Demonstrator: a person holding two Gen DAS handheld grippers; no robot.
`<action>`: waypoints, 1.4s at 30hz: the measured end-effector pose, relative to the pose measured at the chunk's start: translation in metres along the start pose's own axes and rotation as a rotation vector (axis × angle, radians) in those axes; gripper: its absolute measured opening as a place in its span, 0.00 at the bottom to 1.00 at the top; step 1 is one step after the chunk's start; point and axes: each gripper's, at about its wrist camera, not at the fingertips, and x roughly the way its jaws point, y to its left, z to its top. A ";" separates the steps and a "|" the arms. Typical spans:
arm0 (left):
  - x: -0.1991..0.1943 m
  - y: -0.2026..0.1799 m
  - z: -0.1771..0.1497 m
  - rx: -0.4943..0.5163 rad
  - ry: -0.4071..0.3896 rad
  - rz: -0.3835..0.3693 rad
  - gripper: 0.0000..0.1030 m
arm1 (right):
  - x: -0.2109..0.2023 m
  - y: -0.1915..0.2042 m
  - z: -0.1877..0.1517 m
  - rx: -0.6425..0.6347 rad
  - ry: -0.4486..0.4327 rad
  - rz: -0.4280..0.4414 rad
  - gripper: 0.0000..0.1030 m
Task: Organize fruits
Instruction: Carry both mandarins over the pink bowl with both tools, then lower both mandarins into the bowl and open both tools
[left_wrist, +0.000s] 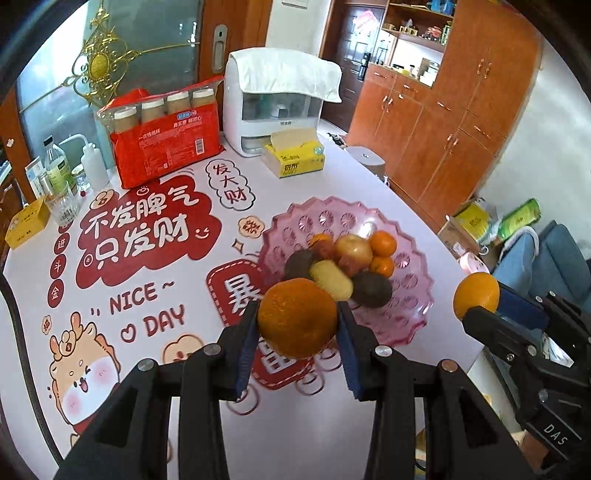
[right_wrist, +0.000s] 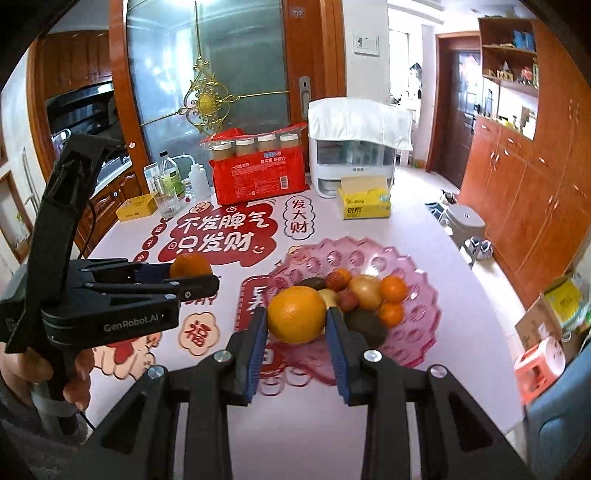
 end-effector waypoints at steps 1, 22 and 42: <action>0.002 -0.008 0.003 -0.003 -0.002 0.011 0.38 | 0.001 -0.009 0.002 -0.006 -0.001 0.006 0.32; 0.129 -0.068 -0.014 -0.167 0.160 0.176 0.38 | 0.095 -0.116 0.013 -0.118 0.167 0.080 0.32; 0.157 -0.080 -0.023 -0.061 0.182 0.262 0.83 | 0.178 -0.119 0.010 -0.140 0.346 0.040 0.46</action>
